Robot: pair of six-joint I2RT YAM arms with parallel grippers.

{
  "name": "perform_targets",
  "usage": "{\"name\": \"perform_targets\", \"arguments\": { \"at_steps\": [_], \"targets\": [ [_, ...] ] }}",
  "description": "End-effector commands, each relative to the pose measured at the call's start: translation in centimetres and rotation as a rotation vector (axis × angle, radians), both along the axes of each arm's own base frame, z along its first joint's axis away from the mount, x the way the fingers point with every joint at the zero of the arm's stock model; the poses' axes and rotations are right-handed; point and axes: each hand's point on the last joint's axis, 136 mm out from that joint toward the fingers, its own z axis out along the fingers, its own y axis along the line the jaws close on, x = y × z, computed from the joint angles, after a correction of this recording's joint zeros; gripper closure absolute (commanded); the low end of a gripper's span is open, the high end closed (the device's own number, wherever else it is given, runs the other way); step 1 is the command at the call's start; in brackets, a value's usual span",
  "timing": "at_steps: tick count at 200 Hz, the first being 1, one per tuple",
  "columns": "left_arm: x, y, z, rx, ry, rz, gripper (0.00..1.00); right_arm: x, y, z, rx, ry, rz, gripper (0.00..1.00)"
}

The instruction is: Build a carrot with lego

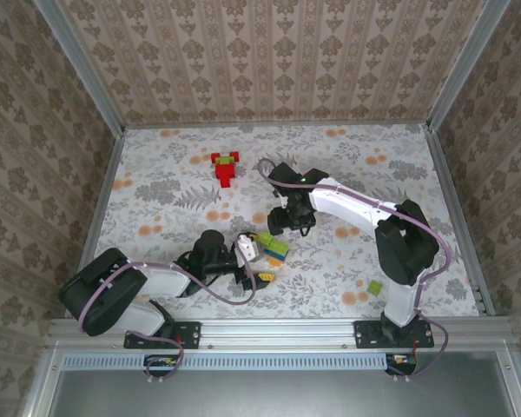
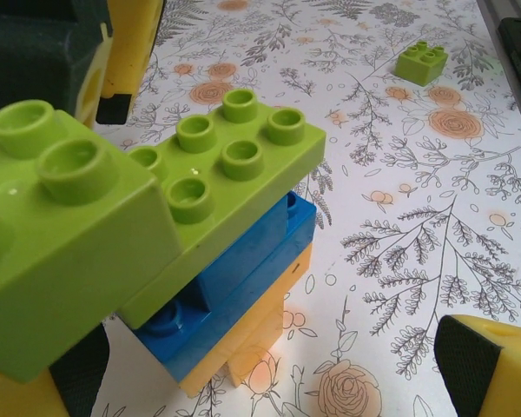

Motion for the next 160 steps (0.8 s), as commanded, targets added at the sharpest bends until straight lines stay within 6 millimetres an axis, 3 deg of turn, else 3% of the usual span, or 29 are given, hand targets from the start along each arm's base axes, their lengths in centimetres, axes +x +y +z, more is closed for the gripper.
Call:
{"name": "perform_targets", "arguments": {
  "at_steps": [1,72,87,117,160],
  "targets": [
    [0.6,-0.2,0.3,-0.013,0.012,0.013,0.0,0.3,1.2,0.6,0.03,-0.01,0.061,0.29],
    [1.1,-0.2,0.2,-0.005,0.015,0.032,0.0,0.8,1.7,2.4,0.049,-0.069,0.084,0.29],
    [1.4,-0.2,0.2,-0.003,0.011,0.042,0.0,1.4,0.4,3.1,0.0,-0.108,0.036,0.28],
    [2.4,0.1,0.3,-0.003,-0.003,0.078,0.0,1.5,-4.8,4.2,-0.117,-0.152,-0.099,0.27],
    [4.4,0.2,0.1,-0.008,0.0,0.103,0.0,-0.8,-10.0,3.9,-0.112,-0.135,-0.225,0.26]
  ]
}}
